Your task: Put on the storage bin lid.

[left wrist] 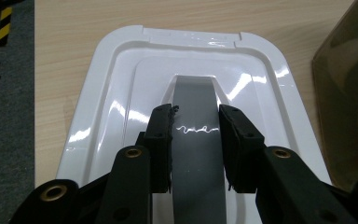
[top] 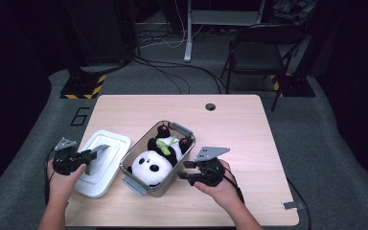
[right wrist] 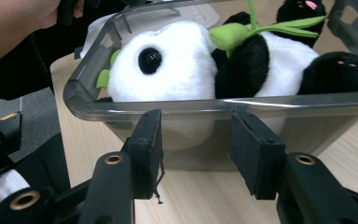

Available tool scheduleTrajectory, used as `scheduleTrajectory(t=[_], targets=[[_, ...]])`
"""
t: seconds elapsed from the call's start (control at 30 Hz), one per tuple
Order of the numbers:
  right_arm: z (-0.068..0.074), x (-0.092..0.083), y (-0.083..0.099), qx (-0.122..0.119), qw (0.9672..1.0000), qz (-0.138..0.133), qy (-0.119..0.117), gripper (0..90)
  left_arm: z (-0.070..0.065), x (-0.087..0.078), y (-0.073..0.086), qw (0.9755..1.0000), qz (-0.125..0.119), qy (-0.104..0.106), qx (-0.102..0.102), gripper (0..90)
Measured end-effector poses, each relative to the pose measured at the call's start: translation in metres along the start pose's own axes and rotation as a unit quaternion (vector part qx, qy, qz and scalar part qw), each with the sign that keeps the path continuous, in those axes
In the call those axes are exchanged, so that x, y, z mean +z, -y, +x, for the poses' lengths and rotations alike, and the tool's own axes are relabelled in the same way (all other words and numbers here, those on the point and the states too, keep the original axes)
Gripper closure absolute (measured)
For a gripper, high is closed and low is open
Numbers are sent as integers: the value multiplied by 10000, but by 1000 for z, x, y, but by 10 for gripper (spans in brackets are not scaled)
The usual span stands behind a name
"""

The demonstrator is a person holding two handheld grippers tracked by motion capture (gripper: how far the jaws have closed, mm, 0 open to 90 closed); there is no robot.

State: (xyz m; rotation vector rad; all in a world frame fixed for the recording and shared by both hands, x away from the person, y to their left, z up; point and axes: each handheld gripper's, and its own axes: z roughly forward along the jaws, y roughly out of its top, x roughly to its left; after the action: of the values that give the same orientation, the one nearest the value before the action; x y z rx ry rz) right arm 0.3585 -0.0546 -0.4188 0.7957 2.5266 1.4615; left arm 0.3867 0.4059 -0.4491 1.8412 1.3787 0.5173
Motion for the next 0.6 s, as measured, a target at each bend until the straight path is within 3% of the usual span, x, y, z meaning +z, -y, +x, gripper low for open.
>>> scheduleTrajectory(t=[0.6], targets=[[-13,-9,16,152,9995,69,272,524,-13,-16,-14,10000,12,35,7,665]])
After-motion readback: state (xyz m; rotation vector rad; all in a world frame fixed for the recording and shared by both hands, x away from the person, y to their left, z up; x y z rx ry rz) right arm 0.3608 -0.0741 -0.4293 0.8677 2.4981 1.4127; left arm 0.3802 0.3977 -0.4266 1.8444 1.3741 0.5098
